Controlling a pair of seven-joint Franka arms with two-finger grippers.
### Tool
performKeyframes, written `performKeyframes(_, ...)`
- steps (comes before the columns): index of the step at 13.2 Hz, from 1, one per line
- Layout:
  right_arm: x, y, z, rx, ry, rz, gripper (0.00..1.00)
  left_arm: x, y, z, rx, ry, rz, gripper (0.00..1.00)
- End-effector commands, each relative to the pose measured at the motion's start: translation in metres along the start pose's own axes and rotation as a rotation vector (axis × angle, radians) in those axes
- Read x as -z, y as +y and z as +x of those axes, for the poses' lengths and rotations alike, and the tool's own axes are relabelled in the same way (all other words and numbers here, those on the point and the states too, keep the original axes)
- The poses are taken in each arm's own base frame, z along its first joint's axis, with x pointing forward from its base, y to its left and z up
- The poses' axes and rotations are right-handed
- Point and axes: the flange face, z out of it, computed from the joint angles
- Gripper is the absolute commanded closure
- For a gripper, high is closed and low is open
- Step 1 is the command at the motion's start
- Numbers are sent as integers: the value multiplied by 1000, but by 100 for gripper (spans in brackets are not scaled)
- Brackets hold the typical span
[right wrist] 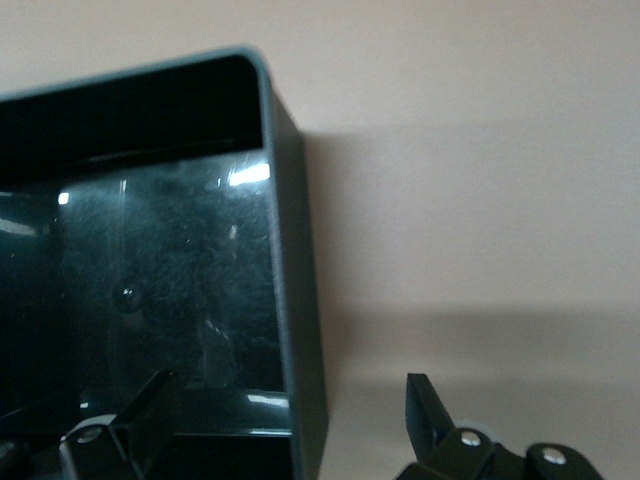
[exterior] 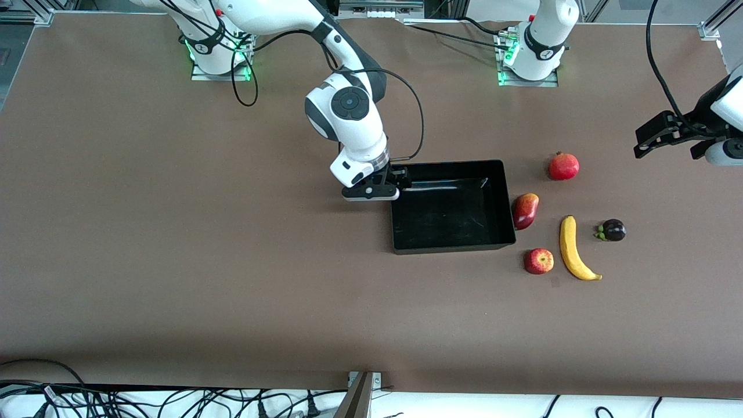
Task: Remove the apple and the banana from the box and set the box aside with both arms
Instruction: 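Lower the right gripper and grip the rim of the black tray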
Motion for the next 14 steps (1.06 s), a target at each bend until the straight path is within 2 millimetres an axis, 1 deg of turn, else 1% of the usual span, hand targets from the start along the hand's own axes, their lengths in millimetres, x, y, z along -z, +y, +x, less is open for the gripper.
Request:
performKeyframes(1,-31,-7,-10,32,64,-21,9,-1,1,-6,-29,-7,-21,0)
performKeyframes(2,-37,-5,-11,36,67,-25,25,-2,2,-6,-30,-8,-23,0)
performKeyframes(3,-38,-4,-11,32,64,-27,49,-2,3,-6,-28,-8,-32,0)
performKeyframes(4,-40,-2,-11,1,64,-29,68,-1,3,-6,-28,-7,-36,0)
performKeyframes(6,-43,-1,-12,-9,62,-33,100,-1,3,-6,-28,-7,-36,0)
performKeyframes(9,-53,7,-15,-1,48,-54,100,0,3,-6,-25,-7,-38,0)
performKeyframes(11,-49,11,-9,5,52,-60,100,0,3,-6,-25,-5,-38,0)
performKeyframes(13,-25,22,11,28,67,-94,100,0,4,-6,-25,-5,-38,0)
performKeyframes(14,-5,30,25,58,73,-115,100,0,4,-6,-25,-5,-38,0)
